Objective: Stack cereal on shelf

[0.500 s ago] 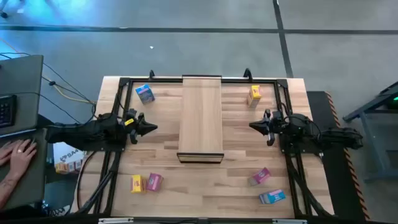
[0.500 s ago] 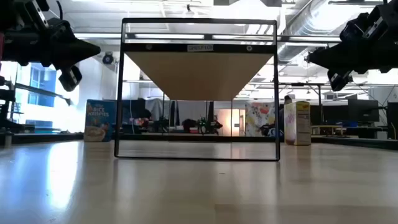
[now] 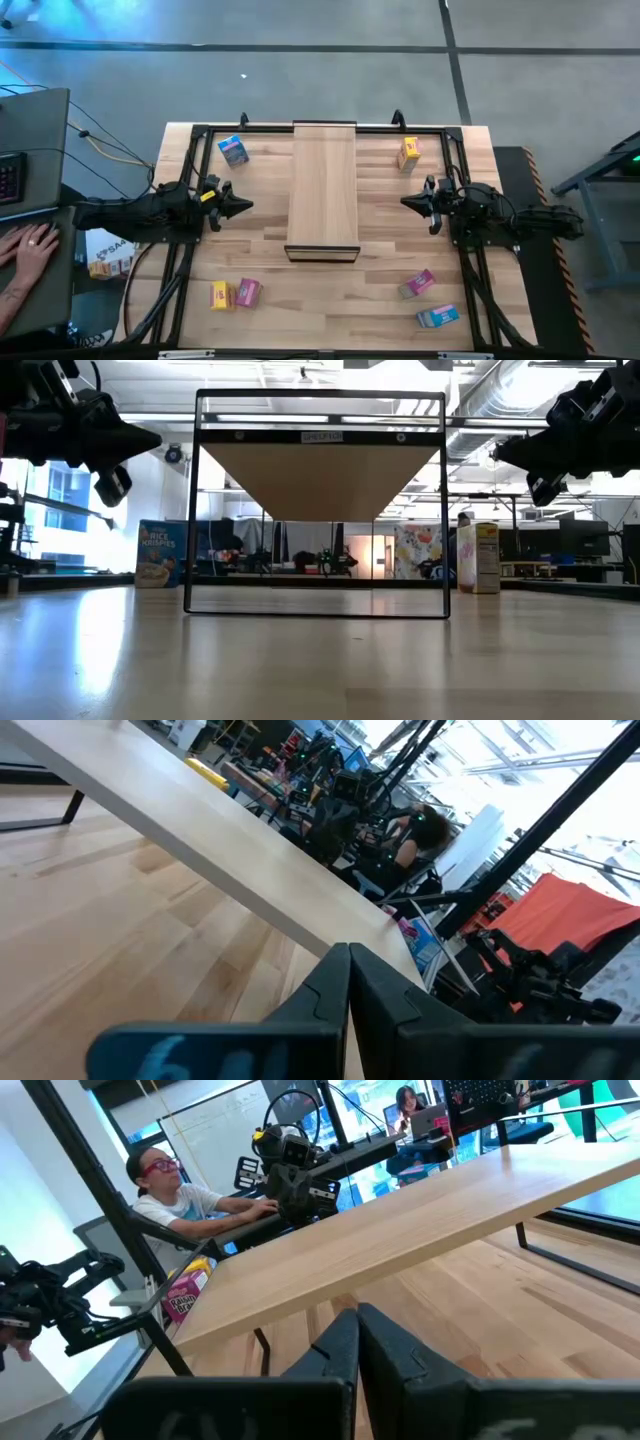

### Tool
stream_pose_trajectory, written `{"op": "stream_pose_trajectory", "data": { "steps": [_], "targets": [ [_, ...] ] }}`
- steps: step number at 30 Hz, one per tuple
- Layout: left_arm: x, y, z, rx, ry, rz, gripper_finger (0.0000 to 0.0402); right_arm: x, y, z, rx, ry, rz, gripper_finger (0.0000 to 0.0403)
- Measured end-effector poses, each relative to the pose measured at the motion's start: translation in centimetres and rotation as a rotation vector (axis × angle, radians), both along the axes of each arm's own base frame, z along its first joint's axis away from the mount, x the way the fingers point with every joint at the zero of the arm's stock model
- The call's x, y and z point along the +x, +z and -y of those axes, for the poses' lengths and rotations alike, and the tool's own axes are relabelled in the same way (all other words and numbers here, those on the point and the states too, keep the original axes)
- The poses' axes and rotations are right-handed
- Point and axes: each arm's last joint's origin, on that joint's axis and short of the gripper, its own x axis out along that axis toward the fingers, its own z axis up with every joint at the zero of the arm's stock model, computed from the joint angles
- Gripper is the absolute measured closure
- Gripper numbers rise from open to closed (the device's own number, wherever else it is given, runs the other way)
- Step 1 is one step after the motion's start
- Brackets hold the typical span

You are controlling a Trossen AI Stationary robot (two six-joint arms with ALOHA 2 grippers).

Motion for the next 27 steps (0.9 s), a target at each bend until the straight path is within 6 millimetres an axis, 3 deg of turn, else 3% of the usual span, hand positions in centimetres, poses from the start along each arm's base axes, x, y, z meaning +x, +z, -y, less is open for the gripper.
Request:
{"op": "stream_pose_trajectory", "data": {
  "steps": [16,21,27],
  "targets": [
    [0.0,0.2,-0.1,-0.051,0.027,0.023,0.0401,0.0,0.0,0.0,0.0,0.0,0.0,0.0402],
    [0.0,1.3,-0.6,-0.04,0.219,0.125,0.0398,0.0,0.0,0.0,0.0,0.0,0.0,0.0402],
    [0.2,4.0,-1.3,0.001,0.396,0.037,0.0333,0.0,0.0,0.0,0.0,0.0,0.0,0.0402]
  ]
}}
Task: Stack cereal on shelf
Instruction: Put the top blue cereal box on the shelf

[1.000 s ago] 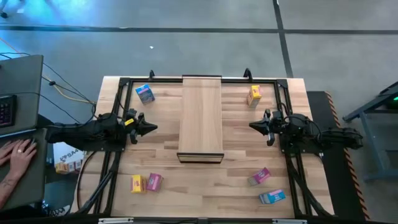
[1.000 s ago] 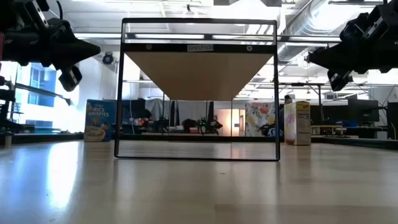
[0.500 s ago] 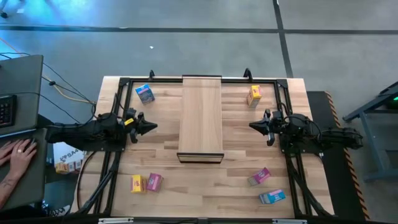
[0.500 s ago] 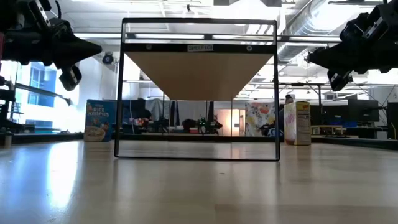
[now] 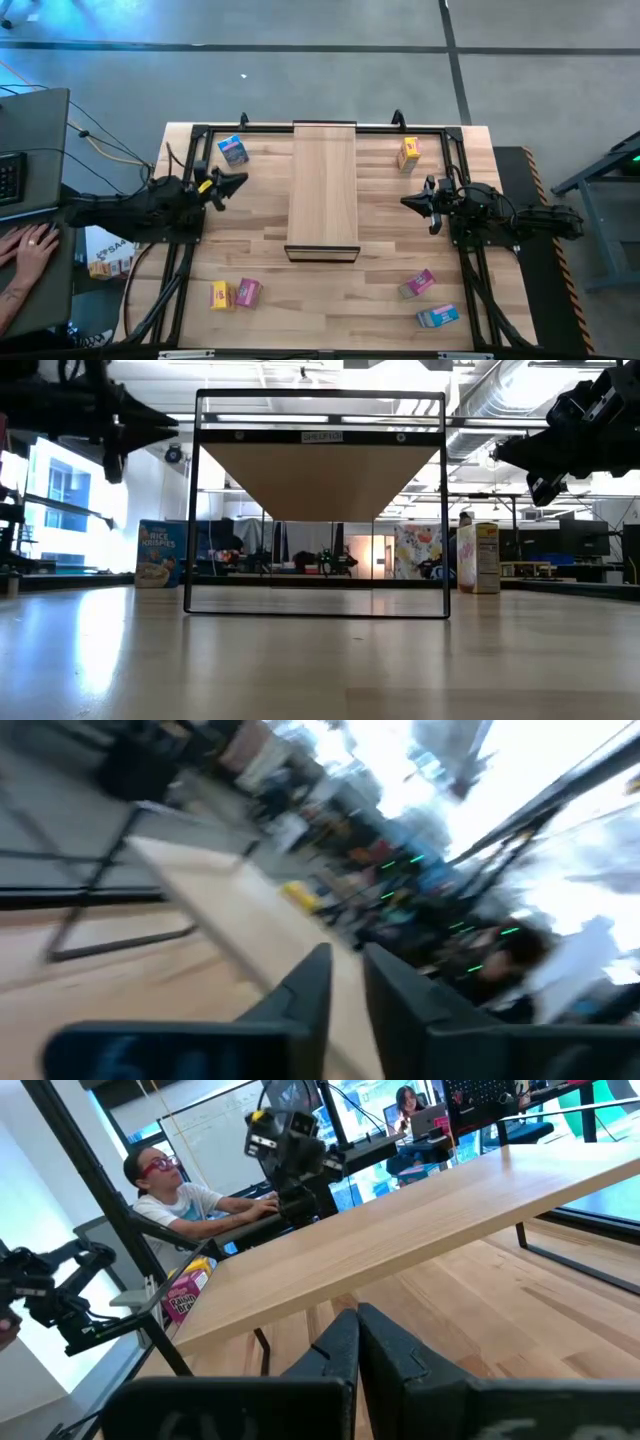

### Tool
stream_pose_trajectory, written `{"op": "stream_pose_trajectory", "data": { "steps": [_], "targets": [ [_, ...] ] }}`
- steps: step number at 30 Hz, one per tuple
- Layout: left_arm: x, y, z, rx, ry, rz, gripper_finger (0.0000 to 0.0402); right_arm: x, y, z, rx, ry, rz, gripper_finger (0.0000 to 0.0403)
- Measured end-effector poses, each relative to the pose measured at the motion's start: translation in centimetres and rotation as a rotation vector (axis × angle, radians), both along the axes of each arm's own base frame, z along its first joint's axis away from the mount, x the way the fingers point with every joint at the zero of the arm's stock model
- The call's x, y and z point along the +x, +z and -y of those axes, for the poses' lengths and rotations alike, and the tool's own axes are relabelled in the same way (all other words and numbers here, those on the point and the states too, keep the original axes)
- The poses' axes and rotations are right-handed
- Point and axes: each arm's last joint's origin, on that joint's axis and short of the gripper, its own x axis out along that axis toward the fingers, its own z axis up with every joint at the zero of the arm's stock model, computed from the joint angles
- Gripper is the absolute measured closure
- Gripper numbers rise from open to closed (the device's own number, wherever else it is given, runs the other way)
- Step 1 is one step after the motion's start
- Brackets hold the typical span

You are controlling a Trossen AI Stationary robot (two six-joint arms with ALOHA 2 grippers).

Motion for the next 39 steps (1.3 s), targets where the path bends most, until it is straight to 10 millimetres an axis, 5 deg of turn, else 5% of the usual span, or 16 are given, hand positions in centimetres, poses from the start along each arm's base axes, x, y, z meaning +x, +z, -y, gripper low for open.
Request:
{"op": "stream_pose_trajectory", "data": {
  "steps": [11,23,29,39],
  "targets": [
    [2.0,7.4,-2.9,0.131,0.139,-0.493,0.0162,0.0,0.0,0.0,0.0,0.0,0.0,0.0402],
    [5.9,12.1,-11.5,-0.076,0.203,-1.092,0.0141,0.0,0.0,0.0,0.0,0.0,0.0,0.0402],
    [5.6,12.4,-15.3,-0.228,0.179,-1.315,0.0141,0.0,0.0,0.0,0.0,0.0,0.001,0.0402],
    [4.1,9.0,-19.6,-0.431,0.06,-1.455,0.0141,0.0,0.0,0.0,0.0,0.0,0.0,0.0402]
  ]
}}
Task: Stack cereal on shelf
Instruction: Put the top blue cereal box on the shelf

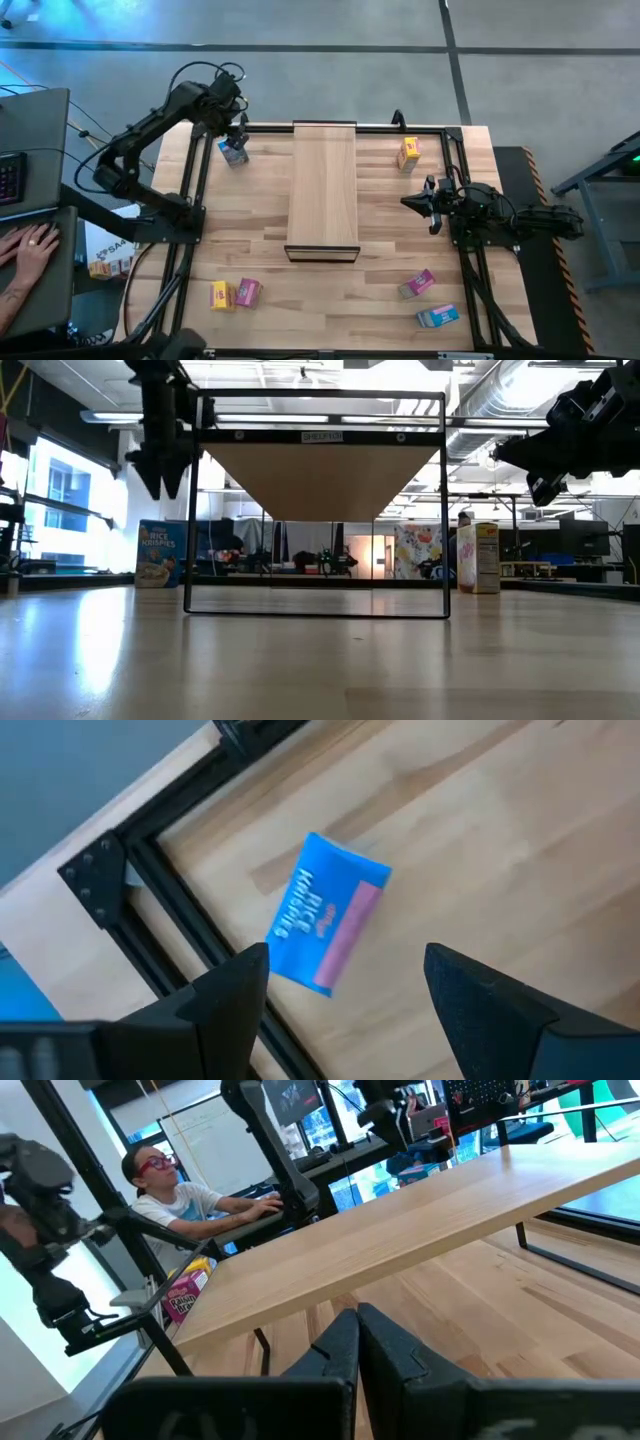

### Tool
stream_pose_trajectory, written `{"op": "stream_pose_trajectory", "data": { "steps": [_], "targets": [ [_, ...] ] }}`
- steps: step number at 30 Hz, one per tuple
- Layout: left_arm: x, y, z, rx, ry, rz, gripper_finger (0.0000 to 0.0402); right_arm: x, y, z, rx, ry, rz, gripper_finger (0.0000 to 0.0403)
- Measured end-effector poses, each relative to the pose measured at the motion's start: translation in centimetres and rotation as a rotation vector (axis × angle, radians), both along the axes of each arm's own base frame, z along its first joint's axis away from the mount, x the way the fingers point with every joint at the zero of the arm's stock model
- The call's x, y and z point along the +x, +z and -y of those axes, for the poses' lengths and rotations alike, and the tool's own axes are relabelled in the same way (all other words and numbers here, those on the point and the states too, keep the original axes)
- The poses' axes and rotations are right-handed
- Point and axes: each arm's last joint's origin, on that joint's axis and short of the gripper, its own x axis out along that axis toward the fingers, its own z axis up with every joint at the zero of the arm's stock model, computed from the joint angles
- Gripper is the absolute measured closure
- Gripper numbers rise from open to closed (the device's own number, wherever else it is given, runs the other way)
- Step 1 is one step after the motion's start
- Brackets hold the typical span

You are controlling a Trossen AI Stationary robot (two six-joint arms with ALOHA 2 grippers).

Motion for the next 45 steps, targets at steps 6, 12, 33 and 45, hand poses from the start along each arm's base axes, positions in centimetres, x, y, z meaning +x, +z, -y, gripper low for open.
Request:
{"op": "stream_pose_trajectory", "data": {
  "steps": [6,12,33,45],
  "targets": [
    [-0.2,-1.5,-1.6,-0.039,-0.087,-0.047,0.0141,0.0,0.0,0.0,0.0,0.0,0.0,0.0402],
    [0.1,-2.6,-2.4,-0.076,-0.159,-0.081,0.0141,0.0,0.0,0.0,0.0,0.0,0.0,0.0402],
    [0.0,-5.4,-2.0,-0.147,-0.231,-0.1,0.0098,0.0,0.0,0.0,0.0,0.0,0.0,0.0402],
    [-0.1,-5.5,-2.9,-0.095,-0.238,-0.053,0.0102,0.0,0.0,0.0,0.0,0.0,0.0,0.0402]
  ]
}}
